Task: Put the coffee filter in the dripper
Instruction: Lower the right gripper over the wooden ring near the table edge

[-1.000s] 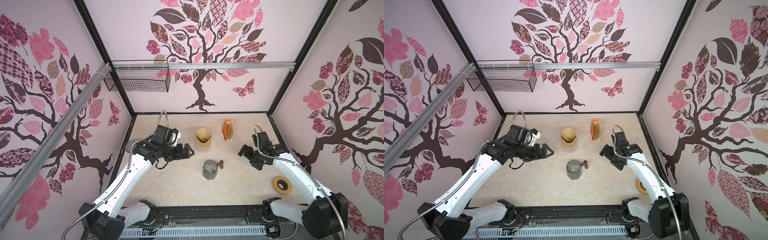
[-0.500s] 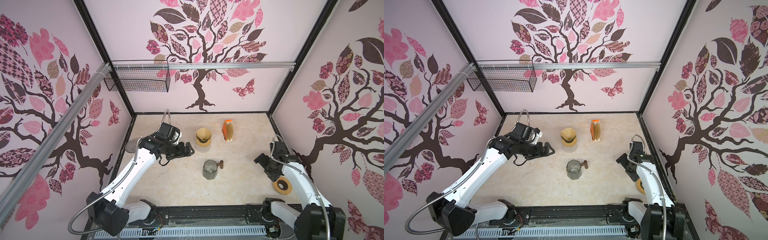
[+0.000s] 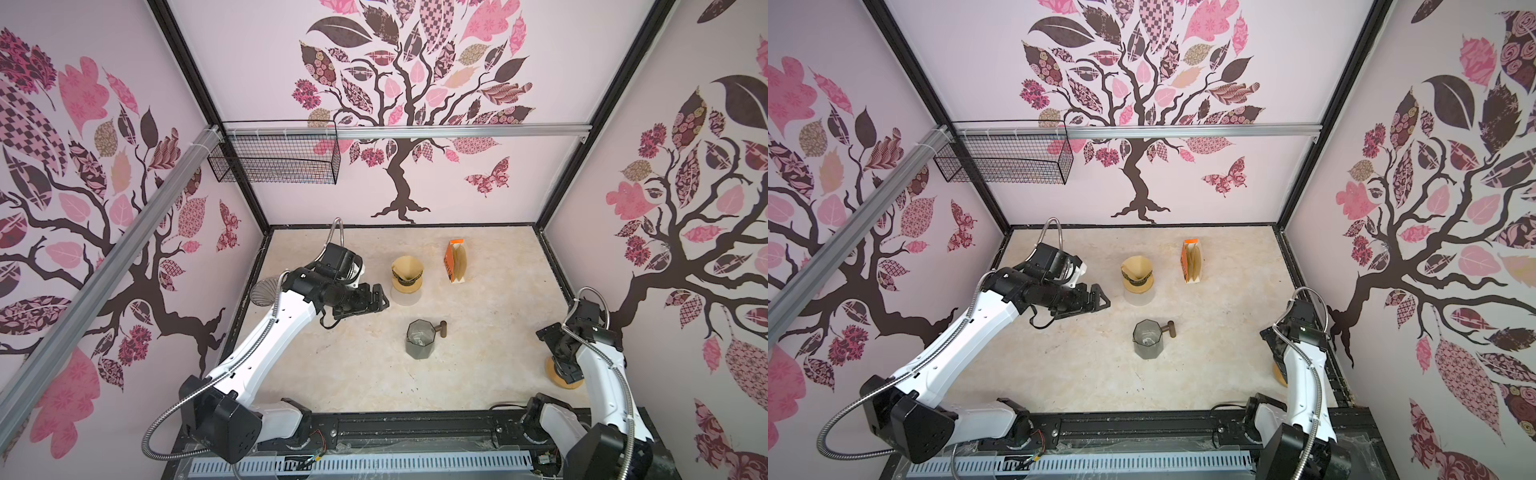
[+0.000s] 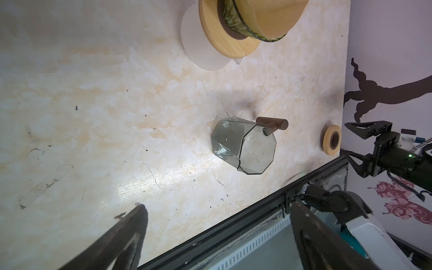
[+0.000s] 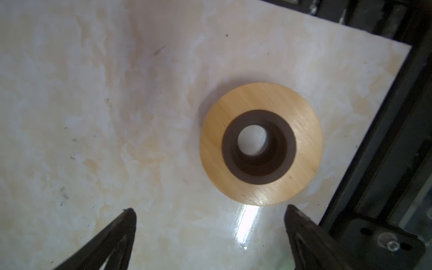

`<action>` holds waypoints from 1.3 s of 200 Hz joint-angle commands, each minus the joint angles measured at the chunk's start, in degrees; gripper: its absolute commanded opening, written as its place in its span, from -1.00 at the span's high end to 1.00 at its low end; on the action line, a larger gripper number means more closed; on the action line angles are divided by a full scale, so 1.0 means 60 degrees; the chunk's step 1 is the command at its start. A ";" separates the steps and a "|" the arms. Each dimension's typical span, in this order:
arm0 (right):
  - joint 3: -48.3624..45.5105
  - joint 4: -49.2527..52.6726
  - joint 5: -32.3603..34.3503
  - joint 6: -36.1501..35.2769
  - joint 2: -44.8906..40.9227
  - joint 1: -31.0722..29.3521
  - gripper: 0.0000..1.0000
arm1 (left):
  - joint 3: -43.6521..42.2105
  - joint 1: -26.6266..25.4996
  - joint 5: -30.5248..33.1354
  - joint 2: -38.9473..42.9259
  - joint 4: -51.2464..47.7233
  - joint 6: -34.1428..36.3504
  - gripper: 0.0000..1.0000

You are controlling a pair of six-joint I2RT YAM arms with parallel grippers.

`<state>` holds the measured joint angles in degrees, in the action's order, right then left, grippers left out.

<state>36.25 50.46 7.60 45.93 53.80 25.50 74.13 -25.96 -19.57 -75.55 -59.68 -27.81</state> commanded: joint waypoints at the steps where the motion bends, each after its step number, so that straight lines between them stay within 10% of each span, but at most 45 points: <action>1: 0.0077 0.0581 0.0695 0.0494 -0.0199 0.0285 -1.00 | 0.0532 0.0005 0.0061 -0.0044 -0.0120 0.0202 -0.96; 179: -0.1549 -0.1828 0.0773 0.2231 0.0436 0.0393 -1.00 | 0.1071 -0.0097 0.0080 -0.0127 -0.0352 0.0476 -0.96; 260: -0.1735 -0.3886 0.0071 0.0571 0.0755 0.0394 -1.00 | 0.0891 -0.0097 0.0067 -0.0122 -0.0275 0.0404 -0.96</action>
<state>25.80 34.11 12.19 53.69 58.26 27.97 77.56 -26.30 -19.33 -75.83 -61.65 -25.67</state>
